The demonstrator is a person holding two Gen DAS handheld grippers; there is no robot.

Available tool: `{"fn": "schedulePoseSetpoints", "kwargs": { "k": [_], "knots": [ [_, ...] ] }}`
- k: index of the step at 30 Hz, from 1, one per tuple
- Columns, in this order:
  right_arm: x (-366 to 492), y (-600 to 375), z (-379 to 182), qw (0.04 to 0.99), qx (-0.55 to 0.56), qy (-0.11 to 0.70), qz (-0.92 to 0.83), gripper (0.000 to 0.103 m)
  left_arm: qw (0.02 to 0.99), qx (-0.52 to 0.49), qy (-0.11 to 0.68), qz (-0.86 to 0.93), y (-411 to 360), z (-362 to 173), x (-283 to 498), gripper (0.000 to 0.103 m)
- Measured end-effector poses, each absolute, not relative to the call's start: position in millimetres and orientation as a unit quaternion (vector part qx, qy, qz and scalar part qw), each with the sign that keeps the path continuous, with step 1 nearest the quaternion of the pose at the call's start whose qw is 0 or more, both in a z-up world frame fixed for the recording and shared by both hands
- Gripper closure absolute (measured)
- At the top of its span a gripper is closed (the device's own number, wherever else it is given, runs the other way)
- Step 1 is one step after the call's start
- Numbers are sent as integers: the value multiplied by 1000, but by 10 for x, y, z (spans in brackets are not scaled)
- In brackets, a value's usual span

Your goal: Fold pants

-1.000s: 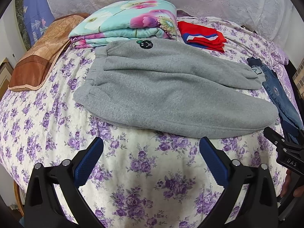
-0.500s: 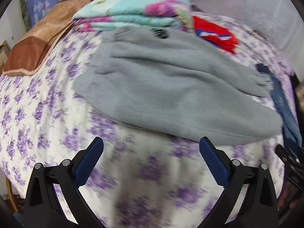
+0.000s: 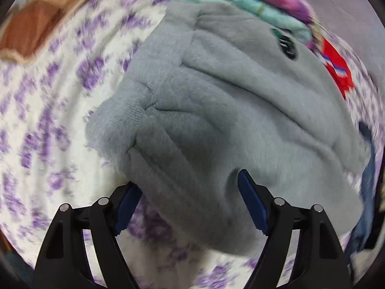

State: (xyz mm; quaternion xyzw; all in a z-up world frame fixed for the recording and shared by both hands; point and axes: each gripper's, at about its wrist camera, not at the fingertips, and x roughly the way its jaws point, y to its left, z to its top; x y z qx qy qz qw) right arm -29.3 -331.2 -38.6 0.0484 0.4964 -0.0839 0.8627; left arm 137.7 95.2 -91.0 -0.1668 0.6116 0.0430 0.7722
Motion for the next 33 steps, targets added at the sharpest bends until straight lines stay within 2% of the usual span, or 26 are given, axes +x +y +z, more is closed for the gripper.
{"fn": "schedulePoseSetpoints", "kwargs": {
  "k": [1,2,3,4,8,13,18,19,22,23,28,31,33],
  "knots": [
    [-296,-3322,-384,862,49,497,-85,3,768,-174,615,51,968,-936,1400,53],
    [-299,-3332,-383,862,50,497,-84,3,768,-170,614,69,985,-944,1408,69],
    [-299,-3345,-383,862,51,498,-84,3,771,-165,610,79,1007,-939,1402,84],
    [-294,-3366,-379,861,52,498,-84,3,774,-169,606,71,1013,-915,1389,91],
    [-258,-3637,-397,857,85,495,-111,3,803,-156,572,58,982,-663,1198,93],
    [-158,-4456,-546,831,204,474,-208,3,804,-190,561,56,996,-528,958,93],
    [239,-5006,-931,792,265,494,-242,5,806,-206,551,60,1010,-552,914,93],
    [302,-5063,-1006,787,275,499,-238,8,805,-215,550,61,1068,-542,903,93],
    [466,-5052,-1063,786,267,503,-240,44,810,-215,540,69,1068,-524,907,93],
    [509,-5035,-1021,791,249,501,-246,82,812,-210,540,72,1060,-517,895,93],
    [361,-5089,-542,815,282,471,-187,85,826,-198,520,96,1071,-338,764,93],
    [34,-5090,-298,816,284,479,-157,85,833,-198,507,95,1145,-103,570,93],
    [-194,-5040,-277,810,273,499,-142,80,840,-181,501,98,1173,-11,399,93]
  ]
}}
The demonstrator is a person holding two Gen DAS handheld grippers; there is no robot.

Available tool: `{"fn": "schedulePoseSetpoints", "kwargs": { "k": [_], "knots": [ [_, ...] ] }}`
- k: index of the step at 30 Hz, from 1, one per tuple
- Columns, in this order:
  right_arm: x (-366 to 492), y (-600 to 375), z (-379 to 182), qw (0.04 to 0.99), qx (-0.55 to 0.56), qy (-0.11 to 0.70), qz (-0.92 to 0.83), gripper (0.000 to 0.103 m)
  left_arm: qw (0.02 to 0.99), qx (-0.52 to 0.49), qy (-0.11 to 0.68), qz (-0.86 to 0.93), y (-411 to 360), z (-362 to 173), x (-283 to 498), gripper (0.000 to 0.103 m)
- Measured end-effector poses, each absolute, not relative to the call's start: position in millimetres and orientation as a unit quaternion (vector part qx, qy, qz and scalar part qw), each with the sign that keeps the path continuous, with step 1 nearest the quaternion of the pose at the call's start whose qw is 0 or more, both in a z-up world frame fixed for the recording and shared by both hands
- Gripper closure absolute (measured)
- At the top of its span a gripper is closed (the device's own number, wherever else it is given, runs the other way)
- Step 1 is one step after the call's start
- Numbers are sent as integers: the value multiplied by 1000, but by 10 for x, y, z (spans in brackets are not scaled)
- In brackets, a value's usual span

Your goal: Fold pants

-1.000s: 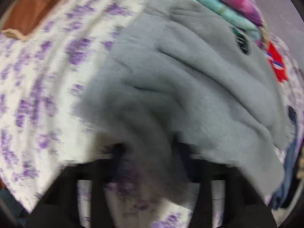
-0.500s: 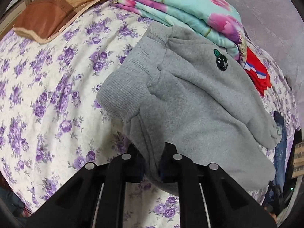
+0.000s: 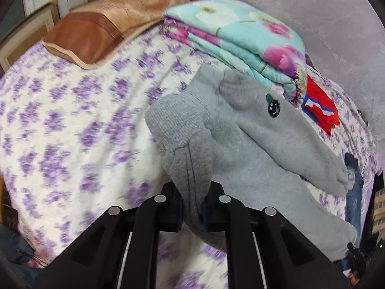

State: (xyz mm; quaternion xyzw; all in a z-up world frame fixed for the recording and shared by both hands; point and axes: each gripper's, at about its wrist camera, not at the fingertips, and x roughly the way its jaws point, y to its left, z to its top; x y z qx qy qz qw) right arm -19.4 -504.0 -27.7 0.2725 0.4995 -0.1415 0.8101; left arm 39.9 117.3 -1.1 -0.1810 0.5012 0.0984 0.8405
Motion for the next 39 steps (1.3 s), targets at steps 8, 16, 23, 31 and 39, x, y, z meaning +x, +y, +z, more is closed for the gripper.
{"fn": "schedulePoseSetpoints", "kwargs": {
  "k": [8,16,23,31,39],
  "knots": [
    [-567,-5163,-756,758,262,555,-222,29,789,-133,580,155,1310,-685,106,61],
    [-222,-4961,-703,796,118,553,-216,21,850,-118,500,118,1031,-260,256,31],
    [104,-5026,-550,781,66,587,-205,15,775,-92,608,147,967,-845,523,36],
    [1197,-5094,-29,869,16,464,-170,9,842,-102,505,160,1105,-147,1033,27],
    [1834,-4698,-201,876,43,469,-106,9,842,-58,524,117,1298,-122,1978,27]
  ]
}}
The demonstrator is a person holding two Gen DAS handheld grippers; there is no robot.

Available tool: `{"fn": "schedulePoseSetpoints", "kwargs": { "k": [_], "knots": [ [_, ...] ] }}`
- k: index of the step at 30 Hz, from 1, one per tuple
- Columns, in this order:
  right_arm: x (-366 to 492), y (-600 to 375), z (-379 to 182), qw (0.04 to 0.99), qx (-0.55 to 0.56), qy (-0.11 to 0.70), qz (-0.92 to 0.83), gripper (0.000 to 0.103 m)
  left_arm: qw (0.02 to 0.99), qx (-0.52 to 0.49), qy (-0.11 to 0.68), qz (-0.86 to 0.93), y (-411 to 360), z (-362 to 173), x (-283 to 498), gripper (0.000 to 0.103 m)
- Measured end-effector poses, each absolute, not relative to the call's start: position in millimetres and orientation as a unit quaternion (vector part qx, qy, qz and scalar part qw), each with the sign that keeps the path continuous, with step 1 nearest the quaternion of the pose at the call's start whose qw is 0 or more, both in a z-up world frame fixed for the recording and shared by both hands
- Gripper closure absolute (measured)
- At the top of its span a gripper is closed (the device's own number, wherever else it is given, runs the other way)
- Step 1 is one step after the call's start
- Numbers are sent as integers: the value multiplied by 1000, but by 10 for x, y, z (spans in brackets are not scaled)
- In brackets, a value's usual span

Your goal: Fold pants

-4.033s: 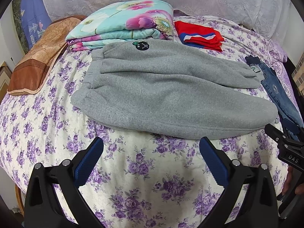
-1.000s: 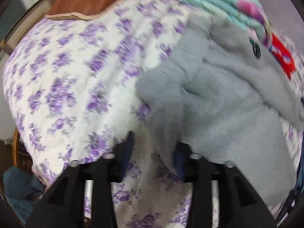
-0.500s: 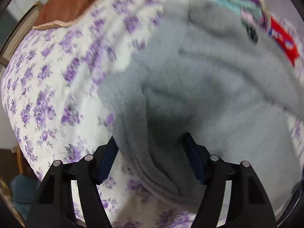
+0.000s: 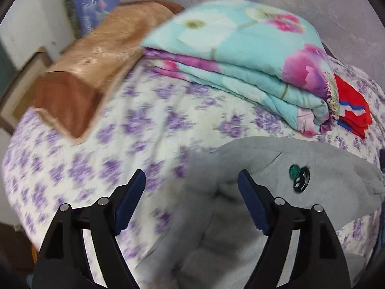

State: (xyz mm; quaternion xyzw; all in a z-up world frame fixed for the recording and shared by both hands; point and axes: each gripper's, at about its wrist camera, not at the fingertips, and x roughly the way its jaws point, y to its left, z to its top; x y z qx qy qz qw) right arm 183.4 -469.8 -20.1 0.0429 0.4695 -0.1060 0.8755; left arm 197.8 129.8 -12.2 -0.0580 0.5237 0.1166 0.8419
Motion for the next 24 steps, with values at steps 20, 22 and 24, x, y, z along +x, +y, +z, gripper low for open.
{"fn": "schedulePoseSetpoints", "kwargs": {
  "k": [20,22,24],
  "knots": [
    [2515,-4799,-528,854,48,498,-141,9,815,-63,553,161,1275,-791,2591,73],
    [2574,-4756,-428,873,30,474,-112,10,822,-54,543,160,1237,-684,2517,57],
    [2684,-4672,-405,875,20,480,-64,28,836,-40,521,166,1246,-474,2380,44]
  ]
}}
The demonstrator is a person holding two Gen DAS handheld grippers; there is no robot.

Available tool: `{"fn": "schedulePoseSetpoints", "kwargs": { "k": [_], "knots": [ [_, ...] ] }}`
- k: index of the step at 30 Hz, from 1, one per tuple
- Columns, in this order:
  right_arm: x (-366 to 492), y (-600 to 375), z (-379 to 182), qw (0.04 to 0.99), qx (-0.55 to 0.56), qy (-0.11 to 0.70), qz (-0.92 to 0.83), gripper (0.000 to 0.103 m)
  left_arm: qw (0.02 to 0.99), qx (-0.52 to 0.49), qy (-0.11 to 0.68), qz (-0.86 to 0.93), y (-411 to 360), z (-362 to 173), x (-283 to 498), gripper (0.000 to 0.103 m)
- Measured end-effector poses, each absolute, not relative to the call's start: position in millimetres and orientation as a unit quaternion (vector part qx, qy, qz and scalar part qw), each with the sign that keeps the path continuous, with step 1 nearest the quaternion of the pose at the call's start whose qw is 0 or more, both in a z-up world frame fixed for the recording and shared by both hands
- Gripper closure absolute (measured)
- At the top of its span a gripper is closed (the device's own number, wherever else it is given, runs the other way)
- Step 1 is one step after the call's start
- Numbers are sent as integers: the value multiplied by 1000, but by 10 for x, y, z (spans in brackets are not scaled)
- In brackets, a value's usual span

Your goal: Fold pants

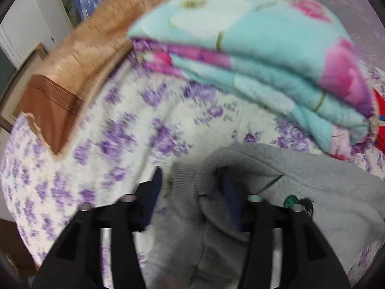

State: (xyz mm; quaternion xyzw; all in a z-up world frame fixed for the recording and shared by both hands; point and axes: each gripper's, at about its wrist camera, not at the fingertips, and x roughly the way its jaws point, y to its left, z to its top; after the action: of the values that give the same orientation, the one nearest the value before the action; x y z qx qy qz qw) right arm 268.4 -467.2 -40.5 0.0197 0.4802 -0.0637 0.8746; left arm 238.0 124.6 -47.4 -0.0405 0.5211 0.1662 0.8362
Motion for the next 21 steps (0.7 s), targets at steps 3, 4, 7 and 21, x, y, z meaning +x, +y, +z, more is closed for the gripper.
{"fn": "schedulePoseSetpoints", "kwargs": {
  "k": [3,4,7,21],
  "knots": [
    [2834,-4257,-433,868,-43,494,38,41,861,-15,478,171,1190,-165,2155,31],
    [2869,-4050,-474,863,-75,495,70,41,866,-15,471,167,1170,-105,2093,28],
    [2962,-3580,-648,848,-152,494,117,39,872,-32,466,143,1070,-53,1952,22],
    [3598,-3655,-782,862,-73,492,100,99,825,-19,548,134,777,-881,1867,19]
  ]
}}
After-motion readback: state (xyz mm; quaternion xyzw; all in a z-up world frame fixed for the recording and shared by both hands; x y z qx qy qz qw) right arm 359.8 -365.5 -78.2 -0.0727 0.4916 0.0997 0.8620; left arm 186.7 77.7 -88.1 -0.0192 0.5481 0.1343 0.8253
